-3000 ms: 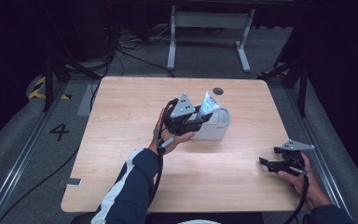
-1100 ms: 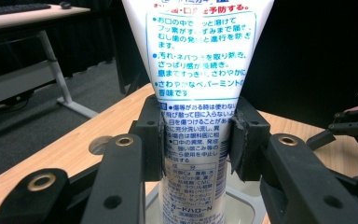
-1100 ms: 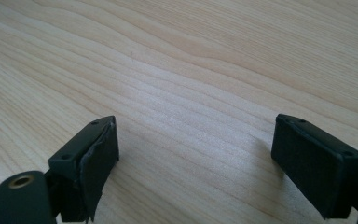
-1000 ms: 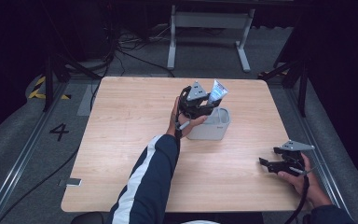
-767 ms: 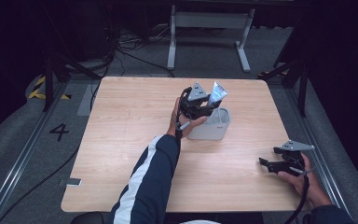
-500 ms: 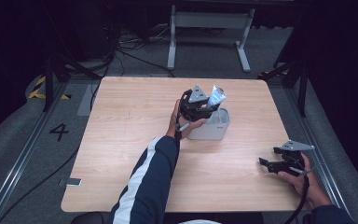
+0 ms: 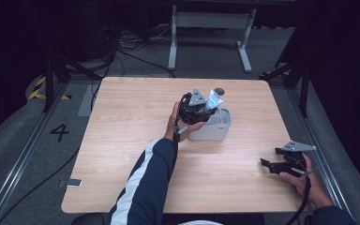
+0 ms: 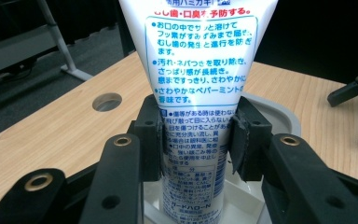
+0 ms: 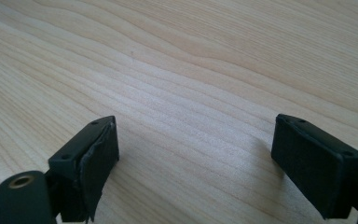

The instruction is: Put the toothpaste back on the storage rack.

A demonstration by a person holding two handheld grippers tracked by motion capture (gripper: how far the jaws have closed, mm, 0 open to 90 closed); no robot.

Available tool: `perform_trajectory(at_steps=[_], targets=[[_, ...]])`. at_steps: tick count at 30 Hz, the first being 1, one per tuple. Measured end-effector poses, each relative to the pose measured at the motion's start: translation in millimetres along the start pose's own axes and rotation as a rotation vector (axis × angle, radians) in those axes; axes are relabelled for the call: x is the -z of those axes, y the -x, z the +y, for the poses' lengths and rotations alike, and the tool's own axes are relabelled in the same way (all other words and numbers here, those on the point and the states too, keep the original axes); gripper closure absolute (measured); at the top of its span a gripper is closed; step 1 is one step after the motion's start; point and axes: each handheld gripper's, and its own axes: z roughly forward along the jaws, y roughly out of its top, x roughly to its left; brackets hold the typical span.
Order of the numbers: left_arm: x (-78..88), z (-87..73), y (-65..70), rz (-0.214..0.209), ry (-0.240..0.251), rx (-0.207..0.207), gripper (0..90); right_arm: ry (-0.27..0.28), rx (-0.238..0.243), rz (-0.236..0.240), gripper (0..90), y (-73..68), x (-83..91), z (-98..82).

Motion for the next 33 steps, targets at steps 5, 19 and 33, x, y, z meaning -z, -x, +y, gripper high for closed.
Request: perform_trajectory(at_steps=[5, 19, 33], targets=[[-2.9, -3.4, 0.2, 0.008, -0.029, -0.009, 61.1, 0.0, 0.0, 0.0, 15.0, 0.0, 0.0, 0.0], [-9.9, -6.1, 2.2, 0.019, -0.095, -0.025, 59.9, 0.0, 0.0, 0.0, 15.0, 0.0, 0.0, 0.0], [-11.2, -5.2, 4.0, 0.018, -0.134, -0.048, 57.0, 0.0, 0.001, 0.002, 15.0, -0.1, 0.0, 0.0]])
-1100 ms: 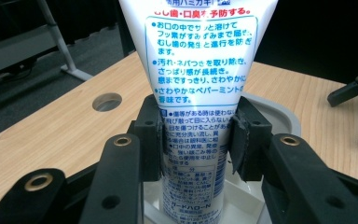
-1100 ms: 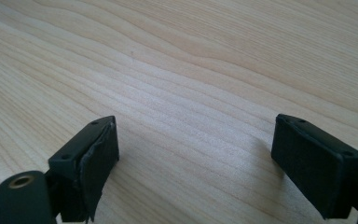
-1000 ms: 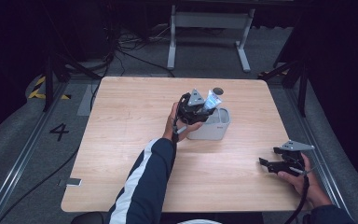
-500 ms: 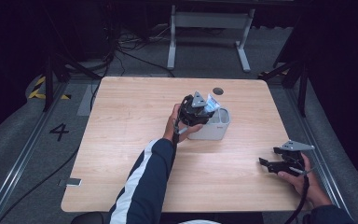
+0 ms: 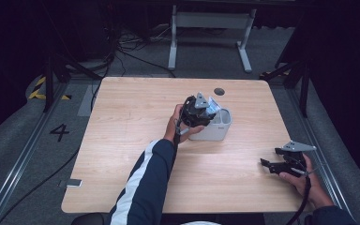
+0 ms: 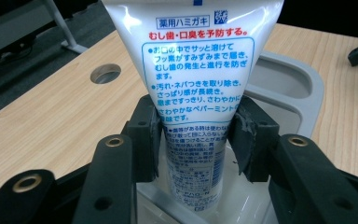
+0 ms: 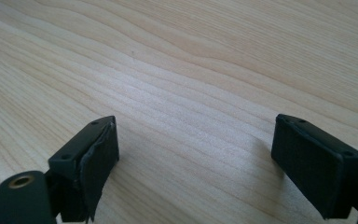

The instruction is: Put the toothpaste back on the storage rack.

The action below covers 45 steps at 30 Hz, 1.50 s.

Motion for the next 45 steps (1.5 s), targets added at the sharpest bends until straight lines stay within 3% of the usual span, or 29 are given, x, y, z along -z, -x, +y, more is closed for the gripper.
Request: perform_trajectory(at_steps=[7, 21, 26, 45], targets=[[-3.0, 3.8, 4.2, 0.011, -0.073, -0.073, 51.9, 0.0, 0.0, 0.0, 15.0, 0.0, 0.0, 0.0], [-2.9, 4.3, 2.4, 0.002, -0.072, -0.058, 49.5, 0.001, 0.001, 0.001, 15.0, 0.0, 0.0, 0.0], [-0.1, 3.8, -0.7, -0.005, -0.06, -0.028, 42.5, 0.0, 0.001, 0.001, 15.0, -0.1, 0.0, 0.0], [12.4, 9.7, 2.6, 0.016, -0.043, -0.052, 36.6, 0.0, 0.001, 0.0, 15.0, -0.1, 0.0, 0.0]])
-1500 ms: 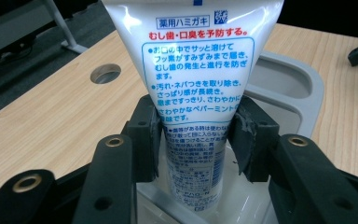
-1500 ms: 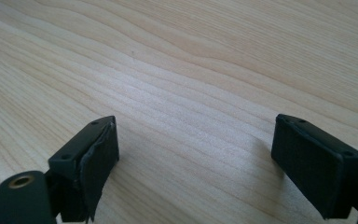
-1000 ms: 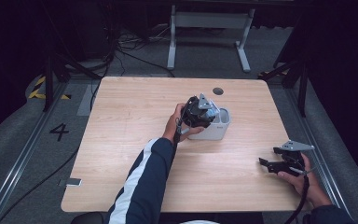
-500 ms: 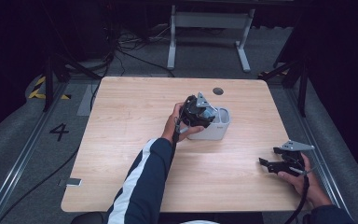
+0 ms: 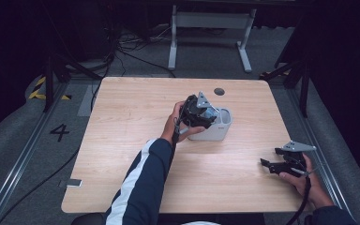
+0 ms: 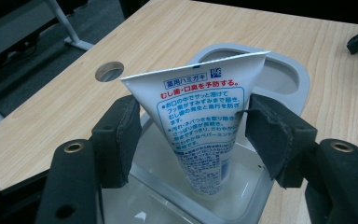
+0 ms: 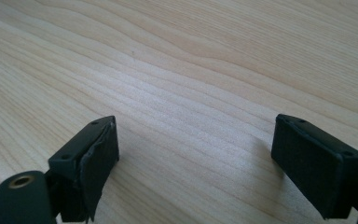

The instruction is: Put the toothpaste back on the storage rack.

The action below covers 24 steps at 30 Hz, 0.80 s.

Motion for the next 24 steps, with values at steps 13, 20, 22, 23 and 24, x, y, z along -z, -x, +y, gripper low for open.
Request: perform_trajectory(at_steps=[13, 20, 22, 23, 24], targets=[[12.3, 0.0, 0.6, 0.02, -0.011, 0.004, 30.9, 0.0, 0.0, 0.0, 15.0, 0.0, 0.0, 0.0], [21.5, -0.1, 2.2, 0.017, -0.005, -0.002, 29.3, 0.0, 0.0, -0.001, 15.0, -0.1, 0.1, -0.1], [26.8, 0.7, 5.0, 0.023, -0.006, -0.014, 29.4, 0.0, 0.0, -0.001, 15.1, -0.1, 0.1, -0.1], [28.5, 1.0, 5.5, 0.026, -0.009, -0.026, 29.3, 0.0, 0.0, -0.001, 15.1, -0.1, 0.1, -0.1], [30.8, 1.1, 6.5, 0.024, -0.006, -0.031, 29.1, 0.0, 0.0, -0.001, 15.0, -0.1, 0.1, -0.1]])
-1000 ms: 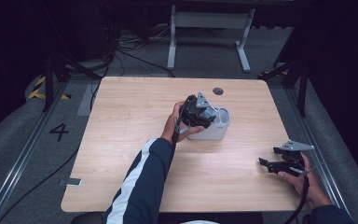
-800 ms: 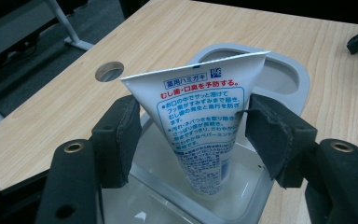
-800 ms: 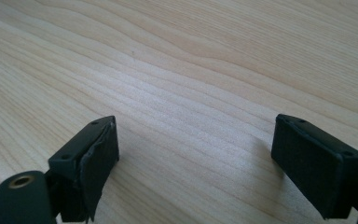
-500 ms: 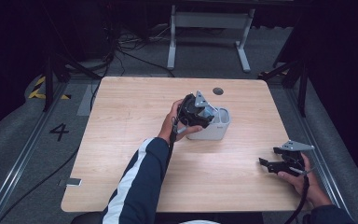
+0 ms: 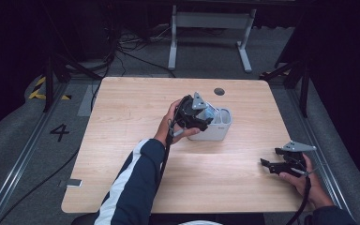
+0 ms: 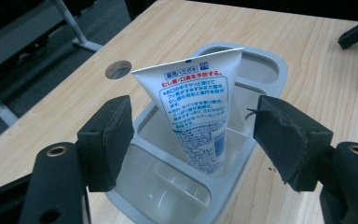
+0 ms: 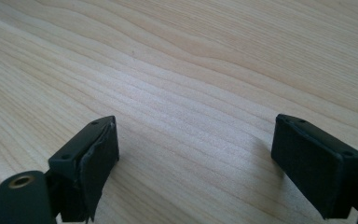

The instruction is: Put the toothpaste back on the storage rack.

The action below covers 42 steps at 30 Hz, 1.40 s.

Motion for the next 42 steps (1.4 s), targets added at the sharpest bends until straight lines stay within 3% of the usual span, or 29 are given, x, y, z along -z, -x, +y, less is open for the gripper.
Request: perform_trajectory(at_steps=[14, 28, 30, 42], targets=[[20.5, -9.5, 4.0, 0.024, -0.024, -0.038, 26.5, 0.0, 0.0, -0.001, 15.1, 0.0, 0.0, -0.1], [41.9, -40.8, -1.5, 0.077, -0.096, -0.078, 26.0, 0.0, 0.0, 0.0, 15.1, -0.1, 0.0, 0.0], [45.7, -48.2, -2.6, 0.09, -0.125, -0.086, 25.9, 0.0, 0.0, 0.0, 15.0, -0.1, 0.0, 0.0], [59.1, -70.0, -0.2, 0.081, -0.17, -0.094, 23.8, 0.0, 0.0, 0.0, 15.1, -0.1, 0.0, 0.0]])
